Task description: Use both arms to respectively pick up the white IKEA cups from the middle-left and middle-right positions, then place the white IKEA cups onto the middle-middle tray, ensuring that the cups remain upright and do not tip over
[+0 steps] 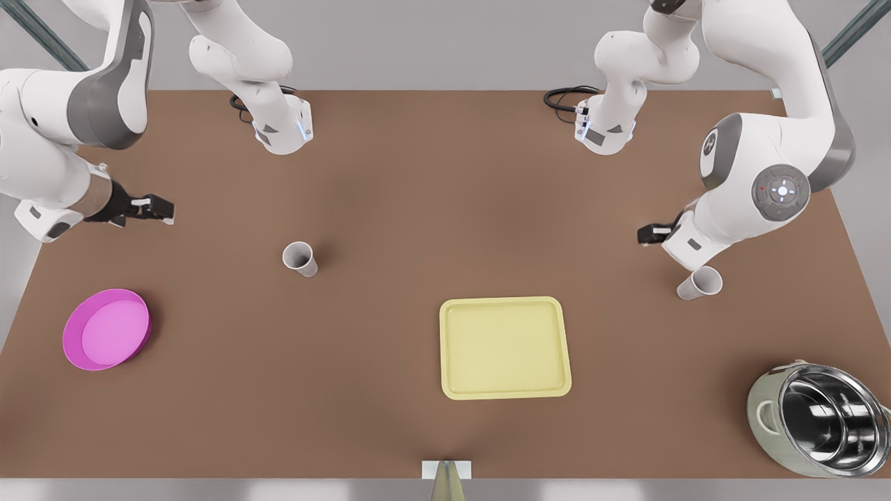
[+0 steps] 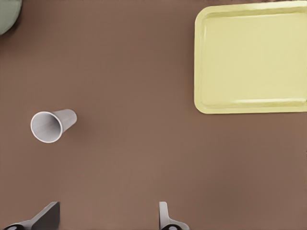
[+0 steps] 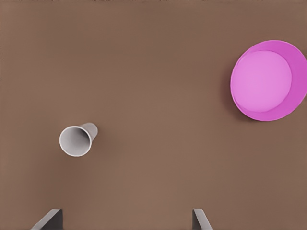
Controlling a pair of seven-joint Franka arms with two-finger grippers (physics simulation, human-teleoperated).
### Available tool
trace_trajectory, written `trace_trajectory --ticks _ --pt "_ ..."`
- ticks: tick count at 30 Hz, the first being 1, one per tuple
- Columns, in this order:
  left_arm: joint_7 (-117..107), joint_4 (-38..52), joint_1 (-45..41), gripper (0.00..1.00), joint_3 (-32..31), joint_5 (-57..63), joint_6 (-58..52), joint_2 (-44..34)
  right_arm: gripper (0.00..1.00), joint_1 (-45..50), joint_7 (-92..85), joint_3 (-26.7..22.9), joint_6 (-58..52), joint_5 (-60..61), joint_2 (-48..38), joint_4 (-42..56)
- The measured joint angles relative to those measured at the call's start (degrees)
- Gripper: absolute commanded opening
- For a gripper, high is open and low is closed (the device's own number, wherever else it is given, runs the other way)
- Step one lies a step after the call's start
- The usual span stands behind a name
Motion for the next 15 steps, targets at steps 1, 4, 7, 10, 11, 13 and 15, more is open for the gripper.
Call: trace_trajectory --ticks 1,4,7,10,11,13,15 --pt "-0.09 -0.06 0.00 1.00 0.04 -0.03 0.45 0.07 1.00 -0.02 -0.23 -0.02 0.53 0.06 0.11 -0.02" --pt "0.37 -1.28 1.45 1.00 1.51 -0.03 2.70 2.34 1.00 -0.12 -0.81 -0.05 1.72 0.19 0.54 -0.02" --pt "2.61 -8.11 6.68 1.00 7.01 -0.20 9.83 5.03 1.00 -0.14 -1.23 0.09 2.63 0.01 1.77 -0.53" --pt "5.29 -12.82 11.33 1.00 11.36 -1.66 18.50 8.51 1.00 0.27 -1.56 0.27 4.87 0.17 4.69 -2.93" --pt "6.30 -14.92 12.68 1.00 11.90 -2.14 21.51 8.93 1.00 0.39 -1.66 0.29 6.12 0.20 4.90 -4.56" --pt "8.30 -17.37 14.79 1.00 12.53 -2.78 26.47 10.01 1.00 0.43 -1.84 0.34 9.08 0.26 4.75 -8.19" --pt "10.41 -20.75 15.97 1.00 13.23 -3.13 30.73 10.40 1.00 0.44 -1.99 0.47 12.47 0.33 4.27 -12.09"
